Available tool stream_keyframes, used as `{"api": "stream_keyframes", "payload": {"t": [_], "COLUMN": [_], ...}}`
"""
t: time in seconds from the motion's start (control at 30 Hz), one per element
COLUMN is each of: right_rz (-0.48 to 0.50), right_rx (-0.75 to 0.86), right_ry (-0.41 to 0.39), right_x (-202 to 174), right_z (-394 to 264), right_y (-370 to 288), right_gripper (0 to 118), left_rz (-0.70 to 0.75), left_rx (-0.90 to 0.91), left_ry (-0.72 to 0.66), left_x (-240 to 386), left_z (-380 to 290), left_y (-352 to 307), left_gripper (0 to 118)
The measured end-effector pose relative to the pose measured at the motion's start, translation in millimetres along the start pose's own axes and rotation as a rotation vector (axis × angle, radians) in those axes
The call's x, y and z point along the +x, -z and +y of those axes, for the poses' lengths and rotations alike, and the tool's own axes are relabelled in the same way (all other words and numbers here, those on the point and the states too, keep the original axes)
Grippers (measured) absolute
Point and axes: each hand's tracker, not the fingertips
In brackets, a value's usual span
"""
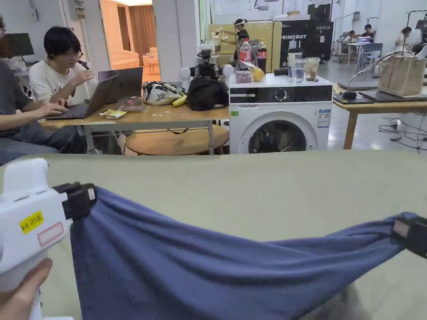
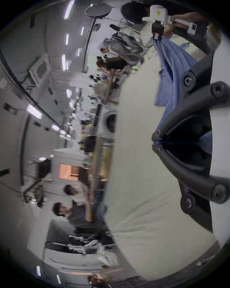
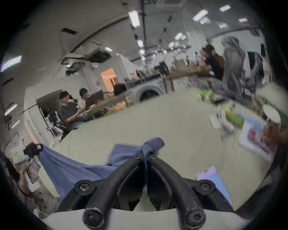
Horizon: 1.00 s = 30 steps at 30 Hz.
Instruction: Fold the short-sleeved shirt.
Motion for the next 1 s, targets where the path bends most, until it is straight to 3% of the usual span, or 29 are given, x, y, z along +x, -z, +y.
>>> {"api": "stream_keyframes", "payload": {"t": [0.43,0.73,1.0], "right_rz": [0.016,-0.023,-0.025], "right_rx": [0.135,0.168,0.158], "right_ry": [-0.156,-0.144,-0.132], "right_x": [-68.1,-88.8,-87.2], "right_z": [157.7,242.9,252.0], "right_y": [62.7,134.6,187.3], "right_gripper": [0,0,0], "left_rz": [0.104,0.143,0.156], "left_rx": [0.187,0.206,0.17], "left_ry": [0.054,0.1,0.06], "left_x": [-1.4,-0.7,-9.5], "left_z": [139.0,195.0,196.2], "left_y": [69.5,145.0,194.6], "left_gripper": [0,0,0]}}
